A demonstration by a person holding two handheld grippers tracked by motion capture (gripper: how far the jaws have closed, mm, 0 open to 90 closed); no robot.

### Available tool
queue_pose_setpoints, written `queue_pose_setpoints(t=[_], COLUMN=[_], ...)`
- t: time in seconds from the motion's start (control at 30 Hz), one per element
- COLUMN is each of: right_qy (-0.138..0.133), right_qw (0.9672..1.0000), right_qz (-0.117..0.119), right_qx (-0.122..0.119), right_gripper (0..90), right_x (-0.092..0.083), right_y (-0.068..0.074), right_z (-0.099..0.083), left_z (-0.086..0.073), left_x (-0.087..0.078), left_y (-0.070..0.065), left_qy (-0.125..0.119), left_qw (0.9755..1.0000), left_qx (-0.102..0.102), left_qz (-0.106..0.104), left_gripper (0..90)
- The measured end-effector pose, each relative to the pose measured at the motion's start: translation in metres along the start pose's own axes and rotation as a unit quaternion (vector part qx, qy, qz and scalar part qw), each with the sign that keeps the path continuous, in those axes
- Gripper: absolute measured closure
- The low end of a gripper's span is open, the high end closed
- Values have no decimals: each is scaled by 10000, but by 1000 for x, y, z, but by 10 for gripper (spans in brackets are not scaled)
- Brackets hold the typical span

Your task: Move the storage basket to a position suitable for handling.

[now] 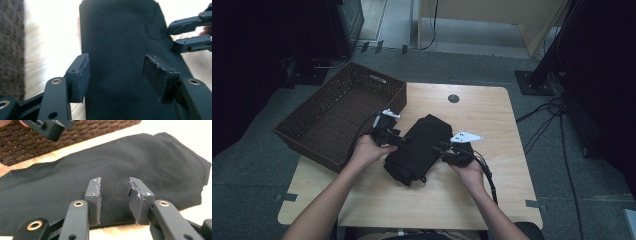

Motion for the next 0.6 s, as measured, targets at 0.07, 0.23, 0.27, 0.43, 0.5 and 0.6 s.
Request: queue_pose_setpoints(t=[0.07,0.23,0.27,0.43,0.5,0.6], right_qy=[80,200,226,321,359,420], right_qw=[10000,9998,9997,9994,9993,9991], right_qz=[15,-33,-44,-47,-55,-40], right_qx=[40,-13,-51,-73,-80,-89], right_gripper=[628,627,627,638,645,649], right_x=[2,9,10,11,11,13], right_y=[0,1,1,2,2,3], right_z=[-4,-11,-12,-14,-16,-19], left_z=[-3,-12,-13,-15,-15,-16], left_x=[9,29,32,42,45,49], left_y=[0,6,7,14,15,18], left_qy=[58,223,239,296,316,382], left_qw=[10000,9997,9997,9995,9993,9987], left_qx=[-22,-100,-84,-126,-138,-253], left_qz=[6,2,25,-80,-145,-244], left_gripper=[368,345,338,277,263,233])
Point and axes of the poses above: each handheld gripper's, and its own axes: x roughly forward along the jaws, z roughly out of its top, y roughly to its left, the point moved 3 cm from there along x, roughly forward along the jaws, and after that the axes turned 5 degrees about -x, right-handed, at the moved point
